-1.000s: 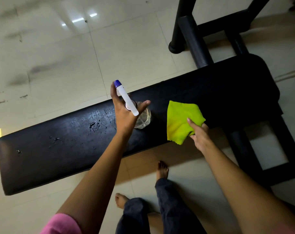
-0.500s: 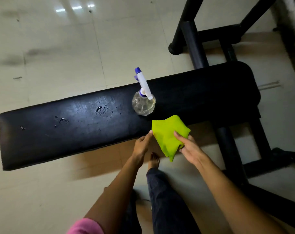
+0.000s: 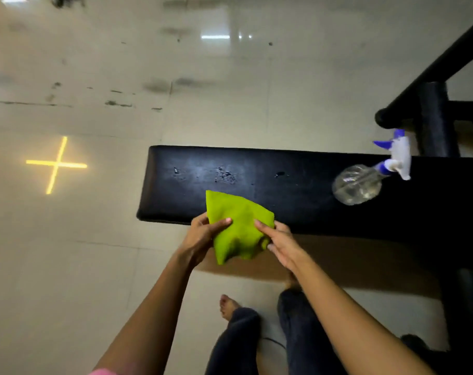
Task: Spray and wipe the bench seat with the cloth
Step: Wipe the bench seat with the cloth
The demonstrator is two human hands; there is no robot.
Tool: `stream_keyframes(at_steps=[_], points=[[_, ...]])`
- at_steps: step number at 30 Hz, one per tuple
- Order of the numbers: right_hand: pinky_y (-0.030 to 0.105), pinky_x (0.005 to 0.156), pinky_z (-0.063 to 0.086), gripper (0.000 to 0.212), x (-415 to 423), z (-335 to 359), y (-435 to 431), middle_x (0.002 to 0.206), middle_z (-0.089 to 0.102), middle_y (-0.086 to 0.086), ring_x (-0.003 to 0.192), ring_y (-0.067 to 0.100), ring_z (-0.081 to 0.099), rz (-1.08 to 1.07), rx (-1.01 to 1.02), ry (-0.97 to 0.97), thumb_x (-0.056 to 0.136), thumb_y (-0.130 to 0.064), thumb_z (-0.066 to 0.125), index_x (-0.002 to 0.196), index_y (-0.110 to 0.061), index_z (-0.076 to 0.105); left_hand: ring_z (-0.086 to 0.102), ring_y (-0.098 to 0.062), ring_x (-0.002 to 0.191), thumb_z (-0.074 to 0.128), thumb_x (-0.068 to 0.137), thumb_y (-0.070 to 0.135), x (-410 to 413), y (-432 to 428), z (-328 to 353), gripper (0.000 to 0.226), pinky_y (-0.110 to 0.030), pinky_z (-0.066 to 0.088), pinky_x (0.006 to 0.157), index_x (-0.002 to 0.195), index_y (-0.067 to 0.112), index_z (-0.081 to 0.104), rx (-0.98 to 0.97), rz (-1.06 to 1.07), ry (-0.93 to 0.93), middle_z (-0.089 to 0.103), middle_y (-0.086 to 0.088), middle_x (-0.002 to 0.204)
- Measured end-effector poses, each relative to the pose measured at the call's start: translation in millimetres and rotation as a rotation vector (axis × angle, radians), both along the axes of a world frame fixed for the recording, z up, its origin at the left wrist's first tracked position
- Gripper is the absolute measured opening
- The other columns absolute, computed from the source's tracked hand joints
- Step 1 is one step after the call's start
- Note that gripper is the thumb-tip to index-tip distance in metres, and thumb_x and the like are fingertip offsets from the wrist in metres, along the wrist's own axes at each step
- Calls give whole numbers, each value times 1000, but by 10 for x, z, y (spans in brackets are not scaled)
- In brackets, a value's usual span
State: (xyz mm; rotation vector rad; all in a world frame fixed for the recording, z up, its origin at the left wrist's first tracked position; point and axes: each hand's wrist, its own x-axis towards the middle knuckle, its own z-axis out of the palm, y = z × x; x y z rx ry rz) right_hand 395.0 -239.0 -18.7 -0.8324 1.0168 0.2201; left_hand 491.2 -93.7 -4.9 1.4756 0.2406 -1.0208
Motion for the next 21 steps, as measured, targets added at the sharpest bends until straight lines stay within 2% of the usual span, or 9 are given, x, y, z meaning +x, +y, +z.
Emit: stream_keyframes(at_steps=[2,4,6,8,11,15,18,19,21], points=[[23,73,44,35,364,-141,213,102,63,8,83,11,58,76,-111,20,88,-16,60,121,-4,56,69,-16,74,65,80,-1,351,238,-17,16,-33,58,66,93,9,67,61,79,-110,74,0,78],[14,67,43,39,626,-308,345,109,61,12,95,17,56,146,-312,45,88,-18,61,123,0,55,68,-15,69,68,78,-1,667,404,-38,13,-32,57,64,88,9,67,145,146,-194,73,2,73],[19,84,44,44,821,-437,440,127,57,16,113,24,54,299,-562,36,88,-23,61,127,-5,52,65,-11,61,70,77,0,944,533,-99,13,-30,55,61,87,8,66,254,186,-253,71,0,69],[33,104,32,50,982,-502,453,142,45,10,132,27,39,535,-835,15,92,-31,55,137,-14,44,64,-15,61,73,76,4,1147,584,-176,14,-34,53,62,86,10,66,359,177,-284,68,-4,73],[37,116,11,57,1249,-632,375,154,24,4,144,19,15,769,-1135,-78,95,-36,46,145,-18,27,64,-17,66,75,75,7,1343,574,-196,11,-33,54,64,80,13,67,388,91,-329,68,-5,76],[39,116,1,62,1549,-852,196,157,11,3,146,18,4,1019,-1259,-43,94,-45,40,147,-22,17,67,-7,66,72,77,1,1543,555,-187,19,-22,56,61,95,1,68,269,122,-286,71,-4,80],[44,116,5,84,1693,-1091,64,156,16,4,145,20,11,1083,-1354,-82,80,-72,14,146,-21,22,67,-3,66,71,77,-1,1732,654,-435,28,-21,56,63,104,-2,66,339,150,-294,69,-14,95],[44,116,6,94,1696,-1169,30,155,18,4,144,20,13,1102,-1384,-92,74,-78,3,146,-20,23,68,-6,73,71,77,0,1763,698,-561,32,-26,57,70,108,0,65,439,147,-329,69,-15,101],[44,115,6,98,1707,-1309,17,155,19,3,143,19,13,1156,-1402,-86,73,-77,-9,146,-20,23,62,-21,104,71,78,6,1754,751,-827,50,-35,48,94,126,6,54,666,163,-426,62,-14,121]])
